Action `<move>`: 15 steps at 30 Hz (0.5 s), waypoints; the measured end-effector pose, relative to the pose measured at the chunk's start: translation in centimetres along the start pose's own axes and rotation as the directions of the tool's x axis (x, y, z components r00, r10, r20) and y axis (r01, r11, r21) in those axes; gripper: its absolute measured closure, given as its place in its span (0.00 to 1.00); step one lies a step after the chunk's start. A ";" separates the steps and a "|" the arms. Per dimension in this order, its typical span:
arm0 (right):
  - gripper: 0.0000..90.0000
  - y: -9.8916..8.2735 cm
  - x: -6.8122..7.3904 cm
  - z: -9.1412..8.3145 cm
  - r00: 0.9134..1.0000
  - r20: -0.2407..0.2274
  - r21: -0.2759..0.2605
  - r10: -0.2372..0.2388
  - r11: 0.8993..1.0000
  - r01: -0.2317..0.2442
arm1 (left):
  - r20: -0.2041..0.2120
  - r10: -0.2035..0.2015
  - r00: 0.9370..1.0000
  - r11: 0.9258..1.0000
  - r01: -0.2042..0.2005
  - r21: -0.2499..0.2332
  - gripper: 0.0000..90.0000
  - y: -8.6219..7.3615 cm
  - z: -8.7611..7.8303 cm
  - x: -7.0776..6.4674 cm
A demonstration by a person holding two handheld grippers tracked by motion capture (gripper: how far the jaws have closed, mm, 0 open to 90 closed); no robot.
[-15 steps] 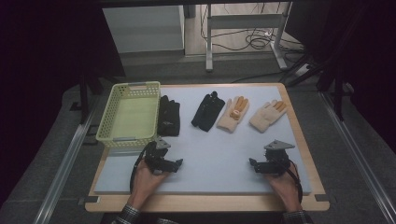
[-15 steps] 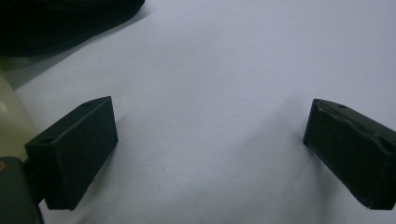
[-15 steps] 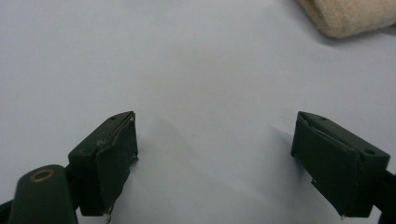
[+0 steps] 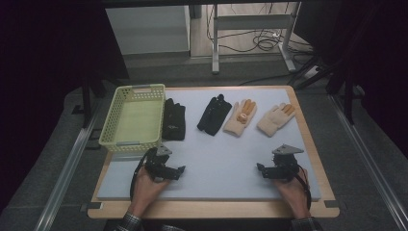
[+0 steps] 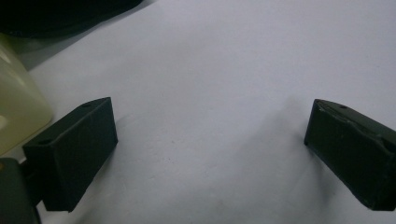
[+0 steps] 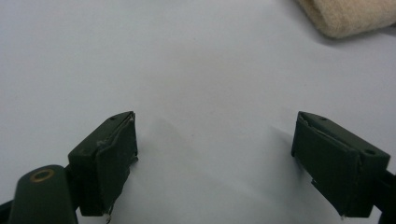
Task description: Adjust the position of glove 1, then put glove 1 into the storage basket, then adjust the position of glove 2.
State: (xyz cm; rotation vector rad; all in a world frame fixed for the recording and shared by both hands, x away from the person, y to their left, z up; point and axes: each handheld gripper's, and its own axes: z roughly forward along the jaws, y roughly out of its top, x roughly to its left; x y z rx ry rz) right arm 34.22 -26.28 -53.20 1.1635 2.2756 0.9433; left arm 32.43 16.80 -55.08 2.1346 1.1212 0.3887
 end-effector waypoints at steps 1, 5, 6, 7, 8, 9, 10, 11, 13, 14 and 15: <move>0.16 0.0 0.0 0.0 1.000 -0.001 0.000 0.001 1.000 -0.001 | 0.000 0.000 1.000 1.000 0.000 0.000 0.03 0.0 0.0 0.0; 0.16 0.0 0.0 0.0 1.000 -0.001 0.000 0.001 1.000 -0.001 | 0.000 0.000 1.000 1.000 0.000 -0.001 0.03 0.0 0.0 0.0; 0.16 0.0 0.0 0.0 1.000 -0.001 0.000 0.001 1.000 -0.001 | 0.000 0.000 1.000 1.000 0.000 -0.001 0.03 0.0 0.0 0.0; 0.16 0.0 0.0 0.0 1.000 -0.001 0.000 0.001 1.000 -0.001 | 0.000 -0.001 1.000 1.000 0.001 -0.002 0.03 0.0 0.0 0.0; 0.16 0.0 0.0 0.0 1.000 0.000 0.001 0.000 1.000 0.000 | -0.001 0.002 1.000 1.000 -0.002 -0.001 0.03 0.0 0.0 0.0; 0.16 0.0 0.0 0.0 1.000 -0.002 0.002 0.001 1.000 -0.001 | -0.001 0.000 1.000 1.000 0.000 -0.002 0.03 0.0 0.0 0.0; 0.16 0.0 0.0 0.0 1.000 -0.002 0.002 0.001 1.000 -0.001 | -0.001 0.000 1.000 1.000 0.000 -0.002 0.03 0.0 0.0 0.0; 0.16 0.1 0.0 0.0 1.000 -0.001 0.003 0.003 1.000 -0.003 | -0.001 -0.001 1.000 1.000 0.001 -0.002 0.03 0.0 0.0 0.0; 0.16 0.2 -0.1 0.0 1.000 -0.002 0.009 0.004 1.000 -0.004 | -0.001 0.001 1.000 1.000 -0.001 -0.001 0.03 0.0 0.0 0.0; 0.16 0.2 -0.1 0.0 1.000 -0.002 0.009 0.004 1.000 -0.004 | -0.001 0.001 1.000 1.000 -0.001 -0.001 0.03 0.0 0.0 0.0; 0.16 0.3 -0.1 0.0 1.000 0.001 0.012 0.005 1.000 -0.005 | -0.001 0.000 1.000 1.000 0.000 -0.002 0.03 0.0 0.0 0.0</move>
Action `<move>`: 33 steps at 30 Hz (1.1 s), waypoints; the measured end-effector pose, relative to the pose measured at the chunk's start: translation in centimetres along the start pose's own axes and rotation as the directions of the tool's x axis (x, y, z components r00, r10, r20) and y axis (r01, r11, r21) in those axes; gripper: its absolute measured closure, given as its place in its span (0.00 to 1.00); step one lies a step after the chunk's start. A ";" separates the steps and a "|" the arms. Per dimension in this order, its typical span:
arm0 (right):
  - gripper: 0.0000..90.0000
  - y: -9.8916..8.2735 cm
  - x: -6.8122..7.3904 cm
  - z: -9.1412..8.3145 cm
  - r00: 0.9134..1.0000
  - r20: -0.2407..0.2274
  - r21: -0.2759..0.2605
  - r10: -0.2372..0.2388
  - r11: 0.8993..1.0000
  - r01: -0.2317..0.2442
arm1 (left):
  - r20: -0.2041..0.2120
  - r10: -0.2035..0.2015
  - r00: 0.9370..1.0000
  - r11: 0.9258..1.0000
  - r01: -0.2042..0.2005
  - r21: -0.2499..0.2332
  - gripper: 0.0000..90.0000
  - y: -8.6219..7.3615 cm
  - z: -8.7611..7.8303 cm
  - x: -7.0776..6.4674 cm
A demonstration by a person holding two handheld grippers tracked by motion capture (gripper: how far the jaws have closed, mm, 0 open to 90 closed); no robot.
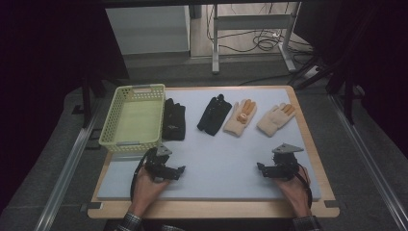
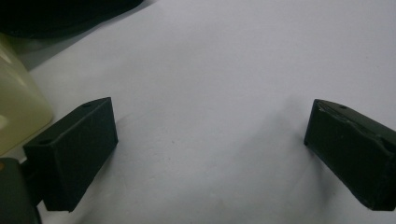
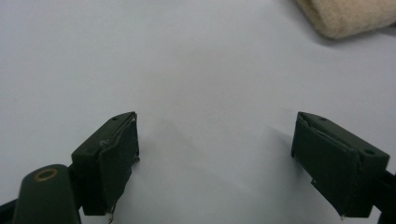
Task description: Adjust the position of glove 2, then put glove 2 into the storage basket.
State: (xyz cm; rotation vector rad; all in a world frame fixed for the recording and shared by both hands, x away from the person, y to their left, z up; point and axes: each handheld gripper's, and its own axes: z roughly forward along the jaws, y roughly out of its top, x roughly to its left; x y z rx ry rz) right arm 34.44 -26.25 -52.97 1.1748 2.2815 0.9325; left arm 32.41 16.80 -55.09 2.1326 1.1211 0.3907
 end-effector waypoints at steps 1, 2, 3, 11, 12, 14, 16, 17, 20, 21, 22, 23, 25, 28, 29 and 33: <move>0.16 0.1 -0.1 0.0 1.000 0.007 0.000 -0.003 1.000 0.003 | 0.000 0.001 1.000 1.000 -0.001 0.000 0.03 0.0 0.0 0.0; 0.16 0.2 -0.2 0.0 1.000 0.005 0.002 0.001 1.000 -0.001 | 0.000 0.001 1.000 1.000 -0.001 0.000 0.03 0.0 0.0 0.0; 0.16 0.2 -0.2 0.0 1.000 0.005 0.002 0.001 1.000 -0.001 | 0.000 0.000 1.000 1.000 0.000 0.000 0.03 0.0 0.0 0.0; 0.16 1.1 -0.5 0.2 1.000 -0.010 -0.001 0.014 1.000 -0.015 | -0.001 0.001 1.000 1.000 -0.001 0.000 0.03 0.0 0.0 0.0; 0.16 1.3 -0.5 0.2 1.000 -0.009 -0.002 0.015 1.000 -0.015 | 0.000 0.000 1.000 1.000 0.000 0.000 0.03 0.0 0.0 0.0; 0.16 1.7 -0.6 0.3 0.999 -0.021 -0.007 0.030 1.000 -0.030 | -0.001 0.000 1.000 1.000 0.000 0.000 0.03 0.0 0.0 0.0; 0.16 2.1 -0.6 0.5 0.999 -0.024 -0.012 0.037 0.999 -0.038 | -0.001 0.000 1.000 1.000 0.000 -0.001 0.03 0.0 0.0 0.0; 0.16 2.4 -0.6 0.5 0.999 -0.026 -0.012 0.038 0.999 -0.038 | -0.001 0.000 1.000 1.000 0.000 0.000 0.03 0.0 0.0 0.0; 0.18 3.2 -0.4 0.8 0.999 -0.035 -0.017 0.029 0.999 -0.030 | -0.001 0.000 1.000 1.000 0.000 0.000 0.03 0.0 0.0 0.0; 0.21 3.4 -0.3 0.9 0.999 -0.044 -0.020 0.023 1.000 -0.024 | -0.001 0.000 1.000 1.000 0.000 0.000 0.03 0.0 0.0 0.0; 0.22 3.7 -0.1 1.0 0.999 -0.047 -0.024 0.015 1.000 -0.016 | 0.000 0.000 1.000 1.000 0.000 -0.001 0.03 0.0 0.0 0.0; 0.24 4.0 0.0 1.1 0.999 -0.050 -0.026 0.009 1.000 -0.011 | 0.000 -0.003 1.000 1.000 0.003 -0.003 0.03 0.0 0.0 0.0; 0.27 4.7 0.2 1.5 0.998 -0.068 -0.031 0.000 1.000 -0.002 | -0.001 -0.002 1.000 1.000 0.002 -0.003 0.03 0.0 0.0 0.0; 0.32 5.6 0.7 2.2 0.996 -0.083 -0.041 -0.022 0.999 0.019 | 0.000 -0.002 1.000 1.000 0.002 -0.002 0.03 0.0 0.0 0.0; 0.35 5.9 0.8 2.4 0.995 -0.093 -0.043 -0.023 0.999 0.019 | 0.000 -0.003 1.000 1.000 0.003 -0.002 0.03 0.0 0.0 0.0; 0.42 7.3 1.6 3.7 0.992 -0.125 -0.043 -0.035 0.999 0.030 | 0.000 -0.002 1.000 1.000 0.002 -0.002 0.03 0.0 0.0 0.0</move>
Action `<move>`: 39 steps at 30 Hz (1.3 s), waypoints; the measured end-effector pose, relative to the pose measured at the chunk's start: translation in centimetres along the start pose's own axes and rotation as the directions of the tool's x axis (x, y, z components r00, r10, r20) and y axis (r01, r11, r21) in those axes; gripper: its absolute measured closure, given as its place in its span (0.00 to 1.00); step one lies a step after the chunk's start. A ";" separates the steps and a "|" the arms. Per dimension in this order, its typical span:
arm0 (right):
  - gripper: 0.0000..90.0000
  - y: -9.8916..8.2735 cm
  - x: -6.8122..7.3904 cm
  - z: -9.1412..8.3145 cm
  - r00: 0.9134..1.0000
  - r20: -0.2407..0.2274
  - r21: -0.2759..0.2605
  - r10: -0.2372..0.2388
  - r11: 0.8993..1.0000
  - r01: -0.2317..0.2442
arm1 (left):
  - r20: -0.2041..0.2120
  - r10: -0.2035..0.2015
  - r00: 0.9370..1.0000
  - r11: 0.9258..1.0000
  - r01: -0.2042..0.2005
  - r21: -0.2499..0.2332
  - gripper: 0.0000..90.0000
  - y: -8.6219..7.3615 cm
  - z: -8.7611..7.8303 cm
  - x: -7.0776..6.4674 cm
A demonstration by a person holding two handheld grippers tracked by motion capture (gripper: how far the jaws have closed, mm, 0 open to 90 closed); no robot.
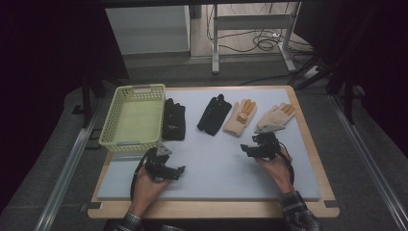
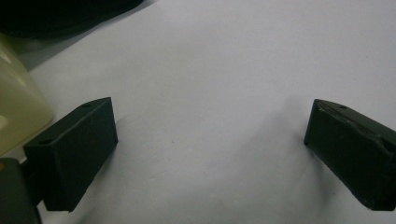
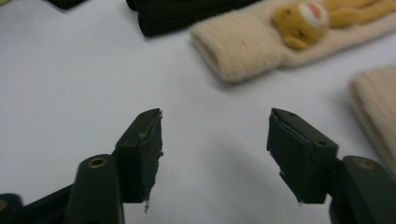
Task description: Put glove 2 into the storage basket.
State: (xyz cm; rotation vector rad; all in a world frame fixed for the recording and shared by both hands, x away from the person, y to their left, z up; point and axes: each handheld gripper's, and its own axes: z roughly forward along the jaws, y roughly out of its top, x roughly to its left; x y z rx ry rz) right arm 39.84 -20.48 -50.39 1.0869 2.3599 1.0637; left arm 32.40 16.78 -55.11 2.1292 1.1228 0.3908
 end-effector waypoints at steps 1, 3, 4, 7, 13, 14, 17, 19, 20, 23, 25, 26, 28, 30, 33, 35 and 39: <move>0.43 0.3 0.1 0.4 1.000 -0.005 0.000 -0.004 1.000 0.004 | 0.000 0.000 1.000 1.000 0.000 0.000 0.03 0.0 0.0 0.0; 0.45 1.0 0.4 1.2 1.000 -0.011 0.004 -0.015 1.000 0.015 | 0.000 -0.001 1.000 1.000 0.001 0.000 0.03 0.0 0.0 0.0; 0.47 1.4 0.6 1.6 1.000 -0.013 0.008 -0.019 1.000 0.019 | 0.000 -0.001 1.000 1.000 0.001 0.000 0.03 0.0 0.0 0.0; 0.50 2.5 1.0 2.7 0.999 -0.017 0.012 -0.030 0.999 0.031 | 0.000 -0.001 1.000 1.000 0.001 0.000 0.03 0.0 0.0 0.0; 0.52 5.0 1.5 5.0 0.999 -0.036 0.004 -0.035 0.999 0.035 | 0.000 0.002 1.000 1.000 -0.002 0.002 0.03 0.0 0.0 0.0; 0.53 5.3 1.6 5.4 0.999 -0.032 0.003 -0.036 0.999 0.036 | 0.000 0.002 1.000 1.000 -0.002 0.002 0.03 0.0 0.0 0.0; 0.55 6.4 1.7 6.6 0.999 -0.025 0.006 -0.033 0.999 0.034 | 0.001 0.001 1.000 1.000 -0.001 0.001 0.03 0.0 0.0 0.0; 0.55 6.9 1.7 7.4 0.999 -0.019 0.014 -0.039 0.999 0.040 | 0.001 -0.002 1.000 1.000 0.002 -0.002 0.03 0.0 0.0 0.0; 0.55 7.2 1.7 7.8 0.999 -0.016 0.021 -0.039 0.999 0.039 | 0.001 -0.003 1.000 1.000 0.003 -0.002 0.03 0.0 0.0 0.0; 0.55 8.0 1.6 8.9 0.999 0.000 0.030 -0.042 0.999 0.042 | 0.002 0.002 1.000 1.000 -0.002 0.002 0.03 0.0 0.0 0.0; 0.52 8.5 1.5 9.5 0.999 0.009 0.028 -0.041 0.999 0.041 | 0.001 0.002 1.000 1.000 -0.002 0.003 0.03 0.0 0.0 0.0; 0.51 8.8 1.5 9.8 0.999 0.012 0.031 -0.042 0.999 0.041 | 0.001 0.004 1.000 1.000 -0.004 0.004 0.03 0.0 0.0 0.0; 0.47 9.4 1.5 10.5 0.999 0.028 0.026 -0.043 0.999 0.042 | 0.001 0.003 1.000 1.000 -0.003 0.003 0.03 0.0 0.0 0.0; 0.42 10.0 1.5 11.1 0.998 0.039 0.022 -0.043 0.999 0.042 | 0.001 0.003 1.000 1.000 -0.003 0.003 0.03 0.0 0.0 0.0; 0.37 10.6 1.3 12.1 0.998 0.057 0.030 -0.032 0.999 0.030 | 0.001 0.002 1.000 1.000 -0.002 0.003 0.03 0.0 0.0 0.0; 0.36 10.9 1.1 12.9 0.997 0.071 0.040 -0.027 0.999 0.024 | 0.002 -0.003 1.000 1.000 0.003 -0.002 0.03 0.0 0.0 0.0; 0.34 11.0 0.9 14.4 0.994 0.099 0.069 -0.034 0.997 0.027 | 0.002 -0.001 1.000 1.000 0.001 -0.001 0.03 0.0 0.0 0.0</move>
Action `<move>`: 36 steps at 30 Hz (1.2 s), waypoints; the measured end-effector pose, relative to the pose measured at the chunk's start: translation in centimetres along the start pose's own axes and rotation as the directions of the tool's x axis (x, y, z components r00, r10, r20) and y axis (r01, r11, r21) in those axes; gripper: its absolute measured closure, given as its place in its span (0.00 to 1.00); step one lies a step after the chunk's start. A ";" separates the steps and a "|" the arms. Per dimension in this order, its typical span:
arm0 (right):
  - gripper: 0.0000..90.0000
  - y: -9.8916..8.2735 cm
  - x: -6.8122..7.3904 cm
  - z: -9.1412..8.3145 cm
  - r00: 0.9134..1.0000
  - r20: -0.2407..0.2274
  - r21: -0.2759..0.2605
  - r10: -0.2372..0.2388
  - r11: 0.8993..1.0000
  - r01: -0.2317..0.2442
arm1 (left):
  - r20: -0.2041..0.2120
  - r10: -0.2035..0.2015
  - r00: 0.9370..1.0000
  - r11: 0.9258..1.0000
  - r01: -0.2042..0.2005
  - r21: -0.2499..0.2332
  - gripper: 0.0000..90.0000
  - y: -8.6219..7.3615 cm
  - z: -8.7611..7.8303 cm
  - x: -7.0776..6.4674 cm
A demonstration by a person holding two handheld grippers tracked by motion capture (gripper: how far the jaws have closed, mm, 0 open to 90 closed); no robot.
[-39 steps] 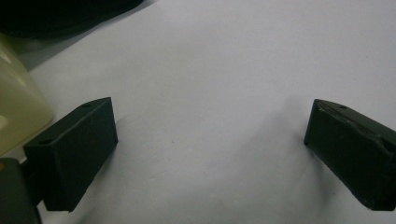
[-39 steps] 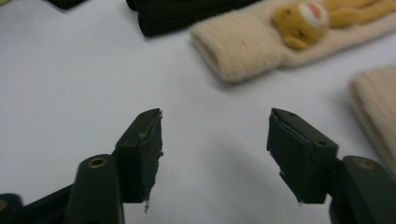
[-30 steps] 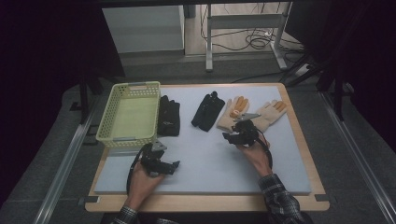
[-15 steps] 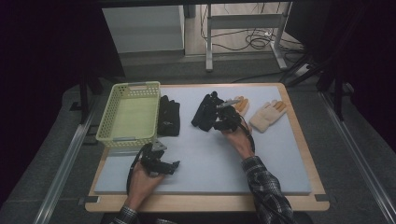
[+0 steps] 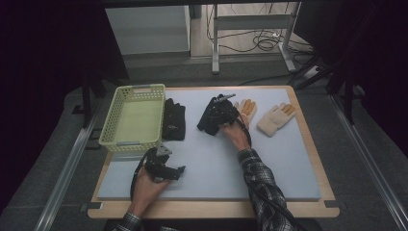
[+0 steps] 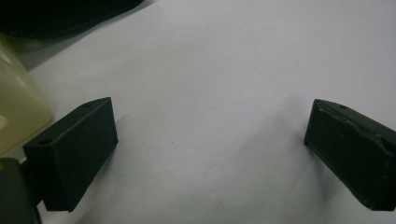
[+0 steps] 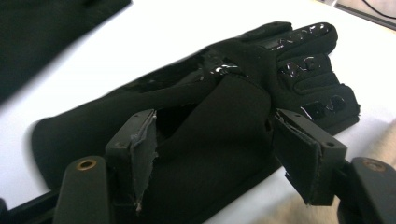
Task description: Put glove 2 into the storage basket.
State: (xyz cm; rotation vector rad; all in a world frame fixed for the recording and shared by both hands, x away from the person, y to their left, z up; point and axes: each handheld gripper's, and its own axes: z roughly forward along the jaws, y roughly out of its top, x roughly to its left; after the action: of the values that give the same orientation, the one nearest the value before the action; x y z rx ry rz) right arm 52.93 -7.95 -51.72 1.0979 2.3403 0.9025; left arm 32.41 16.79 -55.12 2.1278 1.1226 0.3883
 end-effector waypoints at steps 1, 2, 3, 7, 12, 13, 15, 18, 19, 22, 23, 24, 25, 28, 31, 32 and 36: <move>0.33 0.0 0.0 0.3 1.000 -0.001 0.005 0.004 1.000 -0.004 | 0.000 0.000 1.000 1.000 0.000 0.000 0.03 0.0 0.0 0.0; 0.33 0.1 0.1 0.6 1.000 0.002 0.008 -0.004 1.000 0.004 | 0.000 0.000 1.000 1.000 0.000 0.000 0.03 0.0 0.0 0.0; 0.33 0.1 0.2 0.9 1.000 0.011 0.013 -0.014 1.000 0.014 | 0.000 0.000 1.000 1.000 0.000 0.000 0.03 0.0 0.0 0.0; 0.55 0.5 0.2 1.1 1.000 -0.025 0.042 0.012 0.999 -0.011 | 0.000 0.000 1.000 1.000 0.000 0.000 0.03 0.0 0.0 0.0; 0.87 0.0 0.3 0.9 1.000 -0.015 0.031 0.004 1.000 -0.003 | 0.000 0.001 1.000 1.000 -0.001 0.000 0.03 0.0 0.0 0.0; 0.91 0.0 0.1 0.8 1.000 -0.019 0.031 0.007 0.999 -0.007 | 0.000 0.001 1.000 1.000 -0.001 0.000 0.03 0.0 0.0 0.0; 0.94 -0.2 -0.1 0.6 1.000 -0.028 0.034 0.004 0.999 -0.003 | 0.000 0.000 1.000 1.000 0.000 0.000 0.03 0.0 0.0 0.0; 0.94 -0.2 0.0 -0.2 0.999 -0.020 0.025 -0.034 0.999 0.034 | 0.000 0.000 1.000 1.000 0.000 0.001 0.03 0.0 0.0 0.0; 0.94 -0.2 0.0 -0.4 0.999 -0.022 0.021 -0.038 0.999 0.038 | 0.000 0.000 1.000 1.000 0.000 0.001 0.03 0.0 0.0 0.0; 0.94 -0.2 0.1 -1.5 0.998 -0.035 0.001 -0.055 0.998 0.055 | 0.000 0.007 1.000 1.000 -0.007 0.007 0.03 0.0 0.0 0.0; 0.94 -0.2 0.2 -1.9 0.998 -0.044 -0.006 -0.049 0.999 0.049 | 0.000 0.008 1.000 1.000 -0.008 0.008 0.03 0.0 0.0 0.0; 0.94 -0.2 0.3 -2.3 0.997 -0.054 -0.014 -0.046 0.999 0.045 | 0.000 0.008 1.000 1.000 -0.008 0.007 0.03 0.0 0.0 0.0; 0.94 -0.2 0.5 -2.6 0.997 -0.058 -0.017 -0.053 0.998 0.052 | 0.000 0.008 1.000 1.000 -0.008 0.007 0.03 0.0 0.0 0.0; 0.94 0.0 0.8 -3.8 0.995 -0.073 -0.036 -0.061 0.998 0.058 | -0.001 0.008 1.000 1.000 -0.008 0.009 0.03 0.0 0.0 0.0; 0.94 0.3 1.1 -5.0 0.994 -0.093 -0.054 -0.061 0.997 0.056 | -0.001 0.009 1.000 1.000 -0.009 0.009 0.03 0.0 0.0 0.1; 0.94 0.3 1.3 -5.4 0.994 -0.098 -0.064 -0.056 0.997 0.050 | -0.001 0.008 1.000 1.000 -0.008 0.009 0.03 0.0 0.0 0.1; 0.94 0.5 1.8 -7.3 0.991 -0.122 -0.091 -0.051 0.995 0.040 | -0.001 0.009 1.000 1.000 -0.009 0.008 0.03 0.0 0.0 0.1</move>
State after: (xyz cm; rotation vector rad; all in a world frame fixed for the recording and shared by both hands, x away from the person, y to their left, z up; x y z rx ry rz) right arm 47.84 -9.09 -46.31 0.9754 2.3888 1.0744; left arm 32.43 16.85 -55.09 2.1405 1.1167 0.3895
